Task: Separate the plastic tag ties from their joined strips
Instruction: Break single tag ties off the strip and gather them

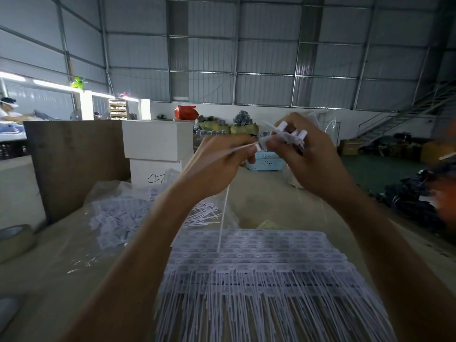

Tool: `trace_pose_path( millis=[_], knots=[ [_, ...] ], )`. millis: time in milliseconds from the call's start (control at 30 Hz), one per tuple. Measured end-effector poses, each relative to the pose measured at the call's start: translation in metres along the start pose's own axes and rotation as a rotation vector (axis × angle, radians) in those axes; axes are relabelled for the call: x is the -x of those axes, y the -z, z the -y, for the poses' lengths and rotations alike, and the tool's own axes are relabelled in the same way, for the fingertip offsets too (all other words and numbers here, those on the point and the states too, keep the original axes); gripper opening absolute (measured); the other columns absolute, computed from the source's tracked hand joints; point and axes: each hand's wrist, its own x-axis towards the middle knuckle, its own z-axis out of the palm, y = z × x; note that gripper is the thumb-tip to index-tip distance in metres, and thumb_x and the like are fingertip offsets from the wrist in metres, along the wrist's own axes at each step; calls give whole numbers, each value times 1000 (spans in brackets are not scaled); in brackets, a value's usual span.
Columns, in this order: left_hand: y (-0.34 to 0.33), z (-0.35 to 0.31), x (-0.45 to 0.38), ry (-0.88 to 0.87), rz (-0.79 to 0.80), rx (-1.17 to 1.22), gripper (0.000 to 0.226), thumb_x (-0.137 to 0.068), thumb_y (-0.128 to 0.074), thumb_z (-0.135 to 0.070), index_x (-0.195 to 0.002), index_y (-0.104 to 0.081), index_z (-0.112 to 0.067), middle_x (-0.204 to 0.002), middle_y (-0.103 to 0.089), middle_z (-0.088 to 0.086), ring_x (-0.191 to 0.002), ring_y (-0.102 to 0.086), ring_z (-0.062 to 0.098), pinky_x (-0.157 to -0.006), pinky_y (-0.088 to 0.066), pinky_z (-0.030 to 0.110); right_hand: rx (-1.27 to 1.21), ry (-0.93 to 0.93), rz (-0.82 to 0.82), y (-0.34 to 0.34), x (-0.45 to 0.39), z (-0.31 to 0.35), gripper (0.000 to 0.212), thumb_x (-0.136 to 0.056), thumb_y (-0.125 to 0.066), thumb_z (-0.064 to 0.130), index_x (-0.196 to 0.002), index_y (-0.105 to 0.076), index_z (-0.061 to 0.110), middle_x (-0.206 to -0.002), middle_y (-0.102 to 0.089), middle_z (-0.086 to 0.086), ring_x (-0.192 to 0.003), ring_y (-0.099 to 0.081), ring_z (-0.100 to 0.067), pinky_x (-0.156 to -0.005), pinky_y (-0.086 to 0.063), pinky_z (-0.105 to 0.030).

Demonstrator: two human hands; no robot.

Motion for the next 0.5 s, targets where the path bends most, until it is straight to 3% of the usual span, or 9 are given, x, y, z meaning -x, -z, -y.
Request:
trace_pose_path(
  millis=[67,133,233,333,500],
  knots=[
    [-3,-5,-1,22,9,147,16,-101,-53,-18,-104,-68,-15,-79,-69,1,-74,-65,9,-70,-50,20,-102,-21,-33,-1,-1,3,10,-99,-60,23,-92,-54,19,-80,-55,8,-71,-56,-9,-67,-49,-36],
    [-4,-9,-1,18,10,314,22,-102,-50,-11,-120,-62,-6,-79,-68,9,-73,-65,14,-68,-53,24,-185,-16,-44,0,-2,6,8,-99,-60,21,-93,-55,17,-79,-58,11,-72,-58,-6,-66,-50,-30],
    [-6,-9,1,20,52,502,24,-103,-45,-4,-118,-59,6,-74,-62,19,-69,-59,29,-66,-52,35,-227,-18,-38,1,-1,8,9,-98,-61,19,-92,-56,16,-78,-59,7,-70,-58,-6,-64,-47,-24],
    [-9,-9,2,81,44,580,20,-103,-45,-4,-110,-60,6,-66,-58,16,-64,-56,30,-63,-51,44,-217,-38,-8,-1,-1,10,8,-99,-60,17,-93,-54,17,-80,-58,7,-67,-56,-2,-60,-44,-15],
    [-13,-5,1,49,-42,399,15,-100,-51,-13,-103,-64,-7,-63,-65,1,-59,-63,14,-58,-51,25,-233,-16,46,1,-1,8,14,-101,-56,12,-111,-53,4,-86,-54,12,-73,-57,7,-62,-42,-7]
  ],
)
